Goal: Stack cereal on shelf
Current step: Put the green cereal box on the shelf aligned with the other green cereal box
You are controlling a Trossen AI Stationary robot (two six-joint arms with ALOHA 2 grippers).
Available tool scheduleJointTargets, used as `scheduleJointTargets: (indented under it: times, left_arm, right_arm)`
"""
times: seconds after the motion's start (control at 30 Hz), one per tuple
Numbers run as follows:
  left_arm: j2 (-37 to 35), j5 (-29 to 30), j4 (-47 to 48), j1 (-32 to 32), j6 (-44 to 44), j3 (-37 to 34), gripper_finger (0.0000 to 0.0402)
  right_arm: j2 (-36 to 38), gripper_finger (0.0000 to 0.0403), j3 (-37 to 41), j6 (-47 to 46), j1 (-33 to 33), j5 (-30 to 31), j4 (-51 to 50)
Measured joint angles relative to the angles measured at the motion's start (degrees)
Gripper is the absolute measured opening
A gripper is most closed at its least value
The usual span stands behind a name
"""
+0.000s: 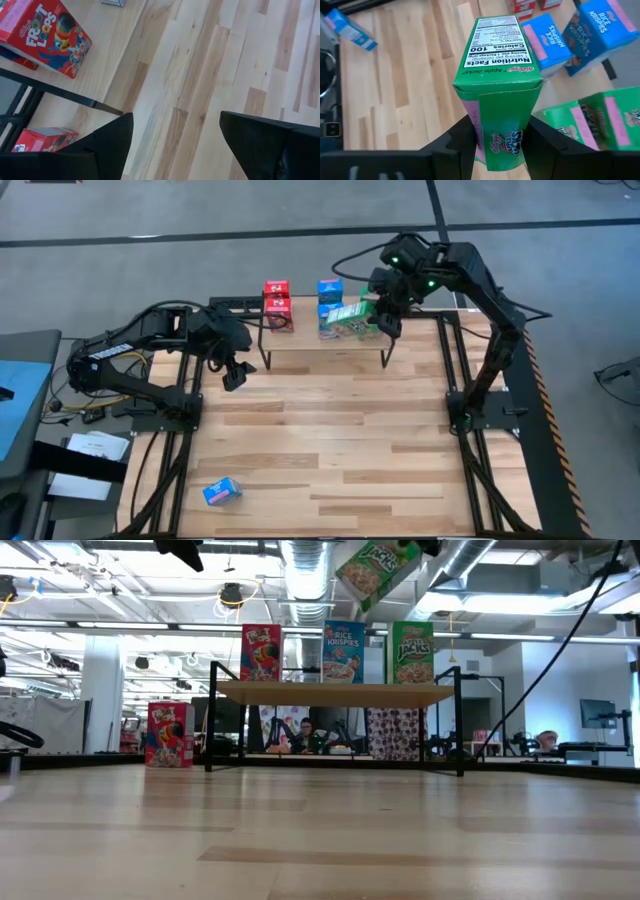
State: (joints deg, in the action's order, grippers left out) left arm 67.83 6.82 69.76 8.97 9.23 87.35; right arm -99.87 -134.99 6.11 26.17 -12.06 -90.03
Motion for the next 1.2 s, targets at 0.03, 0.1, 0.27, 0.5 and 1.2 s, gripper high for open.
scheduleJointTargets:
  times: [0.03, 0.1, 0.27, 0.5, 1.2]
  left_arm:
    - [0.00, 0.01, 0.00, 0.00, -0.06, 0.00, 0.0286]
    - [0.00, 0.06, 0.00, 0.00, -0.71, 0.00, 0.0286]
    - [0.00, 0.07, 0.00, 0.00, -1.20, 0.00, 0.0286]
    - [0.00, 0.08, -0.06, 0.00, -0.52, 0.00, 0.0286]
    - [7.52, 4.58, -25.68, 1.86, -3.60, -0.57, 0.0286]
  right_arm:
    - [0.12, 0.0159, 0.01, 0.05, 0.31, 0.49, 0.03]
    - [0.44, 0.0159, 0.00, 0.47, 0.63, 1.36, 0.01]
    - [0.30, 0.0159, -0.01, 1.48, 0.42, 1.89, 0.02]
    - [0.26, 0.0159, 2.22, 2.09, -1.97, 3.05, 0.09]
    - [7.00, 0.0159, 18.35, 3.48, -5.13, 14.12, 0.14]
